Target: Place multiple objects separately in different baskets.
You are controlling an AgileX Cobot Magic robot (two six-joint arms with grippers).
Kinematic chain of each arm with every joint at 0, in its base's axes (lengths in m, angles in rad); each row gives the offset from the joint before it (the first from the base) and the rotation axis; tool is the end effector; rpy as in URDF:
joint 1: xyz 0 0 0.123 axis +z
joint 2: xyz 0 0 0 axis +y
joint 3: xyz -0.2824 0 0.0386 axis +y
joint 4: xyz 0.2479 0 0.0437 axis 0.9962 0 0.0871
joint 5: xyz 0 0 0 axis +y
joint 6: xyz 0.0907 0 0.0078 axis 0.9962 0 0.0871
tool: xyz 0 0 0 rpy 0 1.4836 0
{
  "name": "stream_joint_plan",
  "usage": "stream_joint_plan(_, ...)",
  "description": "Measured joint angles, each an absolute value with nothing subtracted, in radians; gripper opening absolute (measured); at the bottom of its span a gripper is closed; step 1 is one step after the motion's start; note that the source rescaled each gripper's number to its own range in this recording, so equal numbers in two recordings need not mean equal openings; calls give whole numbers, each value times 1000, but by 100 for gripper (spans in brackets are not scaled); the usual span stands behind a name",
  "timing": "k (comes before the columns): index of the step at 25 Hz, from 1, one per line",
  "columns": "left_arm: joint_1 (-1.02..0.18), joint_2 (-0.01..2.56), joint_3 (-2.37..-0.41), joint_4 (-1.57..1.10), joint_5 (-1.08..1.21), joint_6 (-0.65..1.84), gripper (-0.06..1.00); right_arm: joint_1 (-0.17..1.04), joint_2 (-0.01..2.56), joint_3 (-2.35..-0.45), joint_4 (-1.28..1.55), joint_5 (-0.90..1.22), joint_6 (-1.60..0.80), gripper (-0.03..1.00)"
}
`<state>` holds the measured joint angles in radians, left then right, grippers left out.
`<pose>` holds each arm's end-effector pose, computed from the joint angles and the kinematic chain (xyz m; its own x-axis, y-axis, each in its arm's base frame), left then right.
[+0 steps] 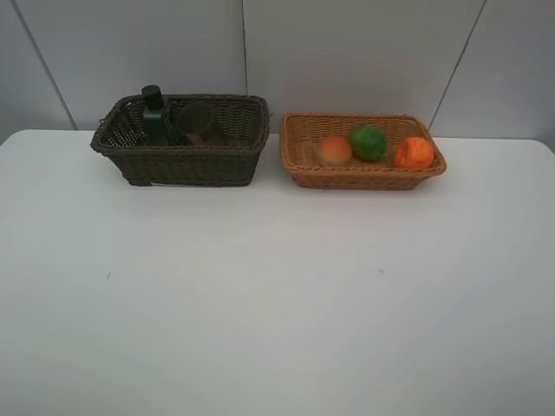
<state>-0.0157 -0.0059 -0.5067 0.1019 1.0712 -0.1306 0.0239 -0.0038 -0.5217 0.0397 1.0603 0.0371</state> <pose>-0.0071 0.0082 0.2785 -0.4454 -0.0743 -0.8922 -0.1007 0.9944 -0.0325 -0.0081 0.0030 0.2832 -0.4348 0.0461 -0.8993 -0.0306 0.9974 0.0659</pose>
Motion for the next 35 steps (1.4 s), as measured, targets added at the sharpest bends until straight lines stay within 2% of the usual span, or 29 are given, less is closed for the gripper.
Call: stream_joint_plan(35, -16, -6, -505, 76, 1065, -128, 100, 24, -4, -522, 39, 1060, 37, 100)
